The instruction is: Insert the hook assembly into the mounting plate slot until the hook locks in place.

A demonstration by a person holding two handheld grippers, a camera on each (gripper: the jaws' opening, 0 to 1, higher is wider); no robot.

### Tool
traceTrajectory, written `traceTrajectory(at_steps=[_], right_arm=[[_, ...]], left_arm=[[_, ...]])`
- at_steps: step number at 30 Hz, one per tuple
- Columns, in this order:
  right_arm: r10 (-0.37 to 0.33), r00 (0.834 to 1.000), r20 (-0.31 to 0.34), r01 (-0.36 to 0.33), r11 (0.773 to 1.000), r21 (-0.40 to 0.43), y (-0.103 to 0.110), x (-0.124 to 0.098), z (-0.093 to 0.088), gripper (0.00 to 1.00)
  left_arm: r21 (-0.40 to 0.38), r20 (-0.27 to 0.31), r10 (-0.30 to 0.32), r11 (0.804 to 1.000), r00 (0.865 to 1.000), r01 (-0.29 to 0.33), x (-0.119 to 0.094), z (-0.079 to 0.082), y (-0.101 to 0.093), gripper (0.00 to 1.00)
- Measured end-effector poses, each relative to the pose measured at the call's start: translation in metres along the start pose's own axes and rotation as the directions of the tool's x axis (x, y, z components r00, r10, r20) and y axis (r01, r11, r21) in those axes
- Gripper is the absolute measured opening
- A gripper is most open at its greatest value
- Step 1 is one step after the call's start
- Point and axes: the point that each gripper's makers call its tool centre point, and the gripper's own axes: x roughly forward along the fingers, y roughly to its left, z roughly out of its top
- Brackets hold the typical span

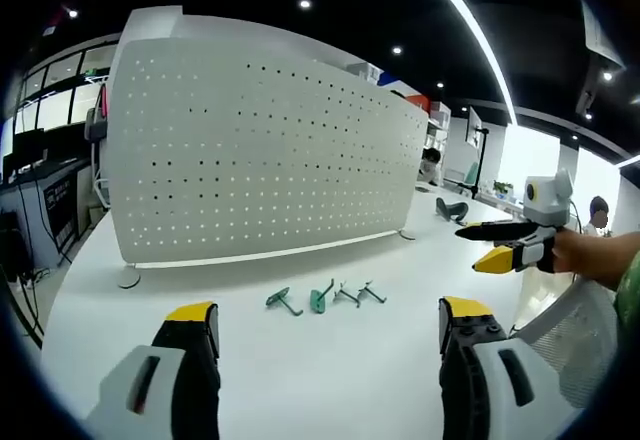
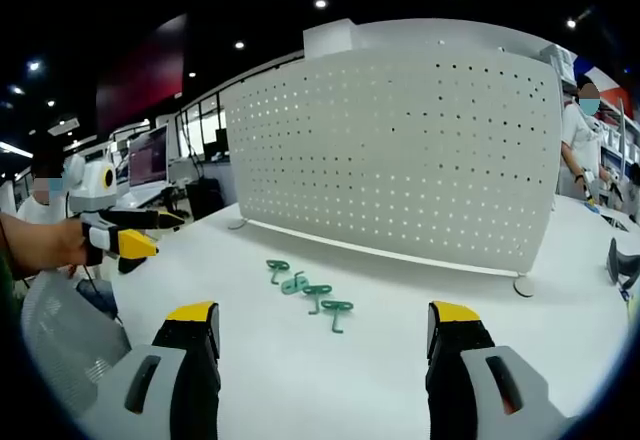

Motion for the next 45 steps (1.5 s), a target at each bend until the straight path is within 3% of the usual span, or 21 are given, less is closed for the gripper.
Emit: traceTrajectory(at_steps=[45], right_arm=[[-0.006,1.000,0.004,0.006,1.000,0.008,-0.0037,0.0007,0.0007,0.86]], left_arm=[[0.027,-0.025,-0.011,1.000,1.000,0.012,0.0082,0.0004,0.0044,0.89]])
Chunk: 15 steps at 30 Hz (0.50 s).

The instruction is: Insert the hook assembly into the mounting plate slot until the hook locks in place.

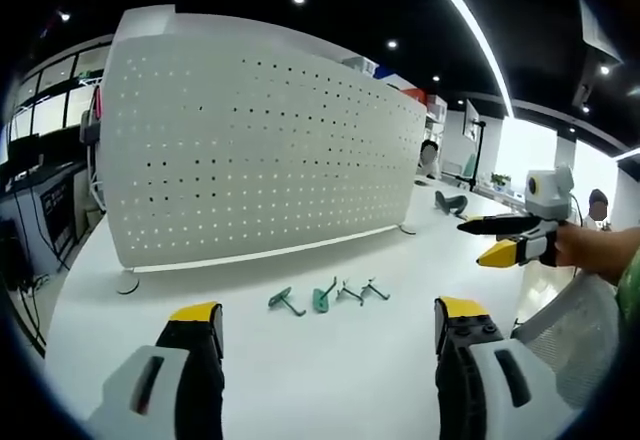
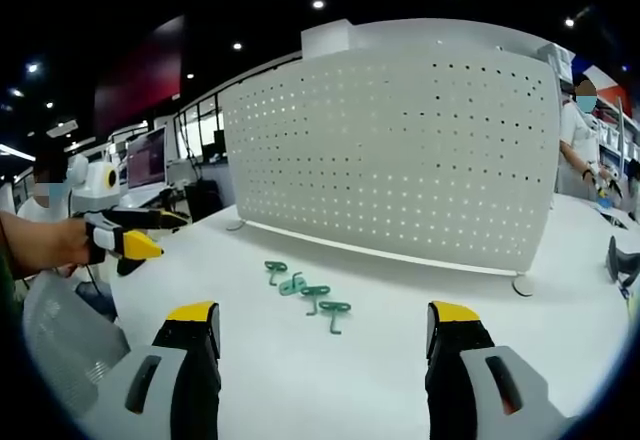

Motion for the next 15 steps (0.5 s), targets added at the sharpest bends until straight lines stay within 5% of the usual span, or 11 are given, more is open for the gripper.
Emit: traceTrajectory(at_steps=[15], right_arm=[[-0.016,1.000,0.002,0.016,1.000,0.012,-0.005,-0.002,-0.001,0.86]], left_arm=[[0.064,-0.044,-0.027,0.998,0.999,0.030,0.022,0.000,0.009,0.86]])
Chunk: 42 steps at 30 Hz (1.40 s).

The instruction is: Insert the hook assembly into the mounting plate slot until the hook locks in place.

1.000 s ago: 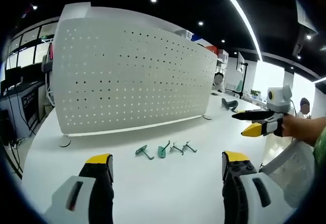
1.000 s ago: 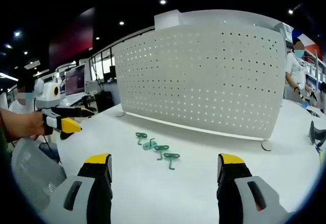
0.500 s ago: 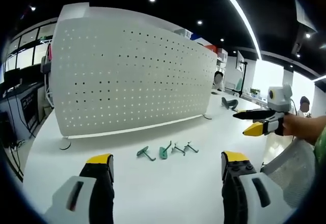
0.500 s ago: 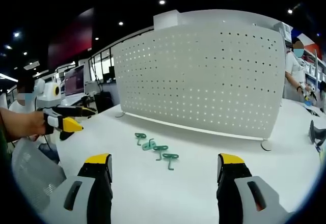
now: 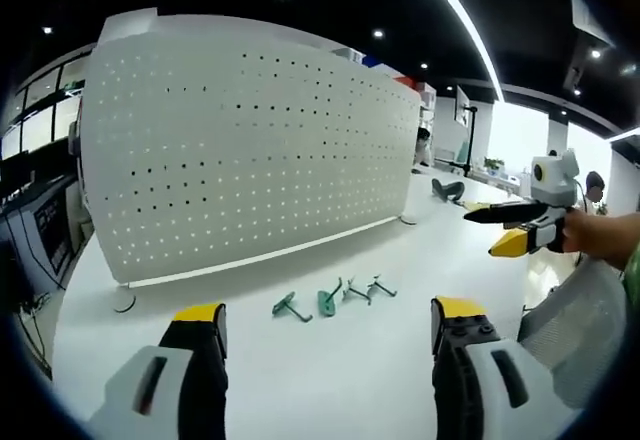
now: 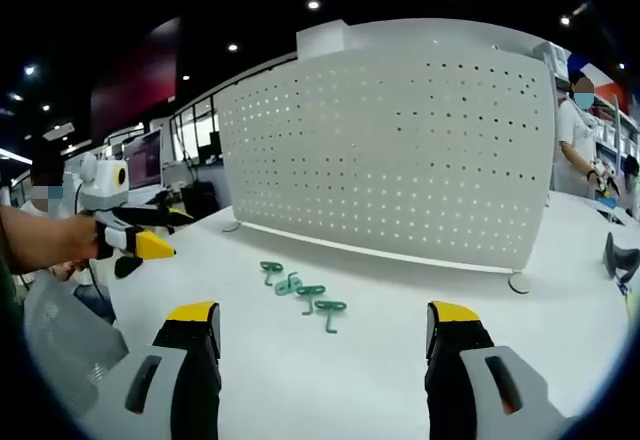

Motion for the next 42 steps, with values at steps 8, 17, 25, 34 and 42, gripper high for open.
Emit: traceTrajectory(at_steps=[8,17,25,34,42], right_arm=[[-0.006,1.000,-0.010,0.006,1.000,0.000,-0.001,0.001,-0.002,0.86],[-0.015,0.999,-0.028,0.015,1.000,0.005,-0.003,0.000,-0.007,0.85],[-0.032,0.999,-0.030,0.033,0.999,0.011,-0.009,0.000,-0.009,0.85],[-0.044,0.998,-0.040,0.044,0.999,0.017,-0.012,0.001,-0.011,0.84],[-0.051,0.998,-0.048,0.052,0.998,0.018,-0.013,0.001,-0.013,0.84]], left_arm=[[0.036,-0.026,0.005,0.999,1.000,-0.004,0.014,-0.004,0.017,0.81],[0.053,-0.066,-0.009,0.998,0.998,0.013,0.038,-0.008,0.031,0.76],[0.086,-0.105,-0.016,0.996,0.994,0.025,0.056,-0.017,0.039,0.69],[0.108,-0.141,-0.017,0.994,0.990,0.033,0.078,-0.029,0.049,0.57],[0.130,-0.171,-0.023,0.990,0.985,0.045,0.091,-0.040,0.054,0.47]])
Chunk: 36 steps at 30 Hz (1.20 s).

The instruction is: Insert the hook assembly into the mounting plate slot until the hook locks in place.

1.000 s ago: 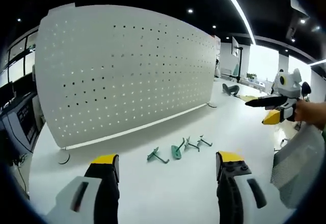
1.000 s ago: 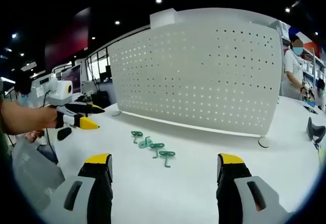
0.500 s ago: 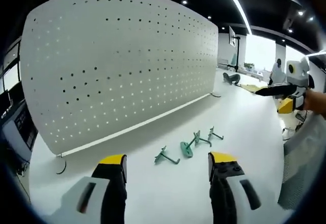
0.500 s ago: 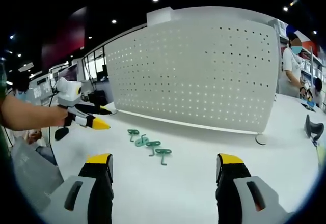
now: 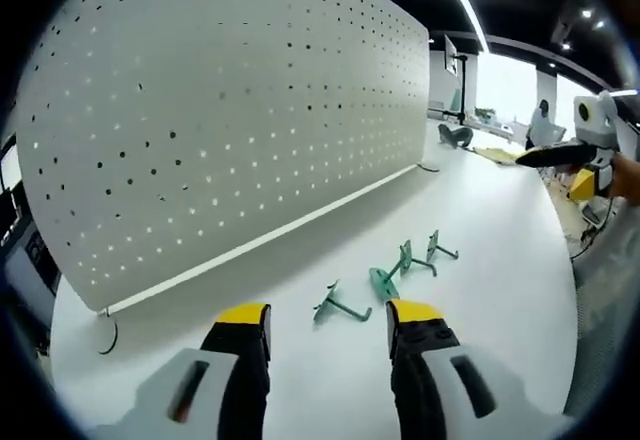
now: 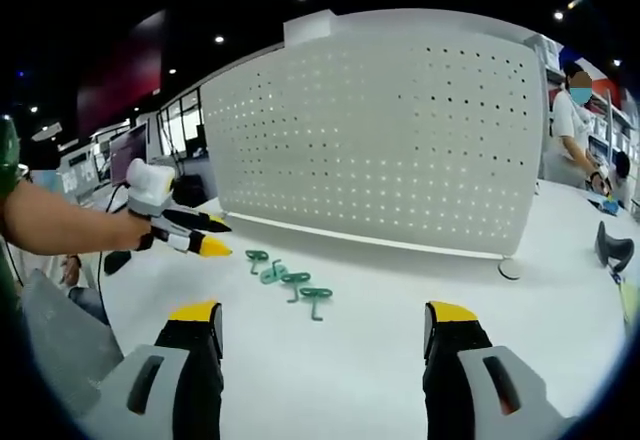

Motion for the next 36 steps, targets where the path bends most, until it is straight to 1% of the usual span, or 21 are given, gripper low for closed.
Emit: traceTrajectory(at_steps=[3,6,10,13,18,22,25,27,36], right_arm=[[-0.003,1.000,-0.004,0.003,1.000,0.001,-0.001,0.000,-0.001,0.84],[-0.006,1.000,-0.006,0.006,1.000,0.002,-0.002,0.001,-0.001,0.84],[-0.009,1.000,-0.009,0.009,1.000,0.002,-0.002,0.002,-0.002,0.84],[-0.010,1.000,-0.007,0.010,1.000,0.003,-0.003,0.002,-0.001,0.84],[-0.013,1.000,-0.011,0.013,1.000,0.009,-0.005,0.003,-0.003,0.84],[-0.013,1.000,-0.012,0.013,1.000,0.013,-0.007,0.003,-0.003,0.83],[-0.014,1.000,-0.011,0.014,1.000,0.016,-0.007,0.003,-0.003,0.83],[-0.015,1.000,-0.012,0.015,1.000,0.016,-0.008,0.004,-0.004,0.83],[-0.020,1.000,-0.016,0.020,1.000,0.020,-0.011,0.004,-0.005,0.83]], left_arm=[[-0.001,-0.010,0.000,1.000,1.000,0.000,0.004,-0.003,0.002,0.46],[-0.013,0.001,-0.001,1.000,1.000,0.001,0.007,-0.001,0.004,0.41],[-0.011,0.000,-0.007,1.000,1.000,0.007,0.013,0.000,0.004,0.39],[-0.001,-0.015,-0.014,1.000,1.000,0.014,0.018,-0.004,0.003,0.37],[0.014,-0.017,-0.021,1.000,1.000,0.022,0.022,-0.004,0.002,0.32],[0.014,-0.021,-0.025,1.000,0.999,0.025,0.026,-0.004,0.001,0.31],[0.033,-0.031,-0.028,0.999,0.999,0.029,0.030,-0.006,0.002,0.27],[0.039,-0.038,-0.027,0.999,0.999,0.028,0.031,-0.008,0.003,0.24],[0.058,-0.050,-0.036,0.998,0.998,0.039,0.036,-0.011,0.001,0.19]])
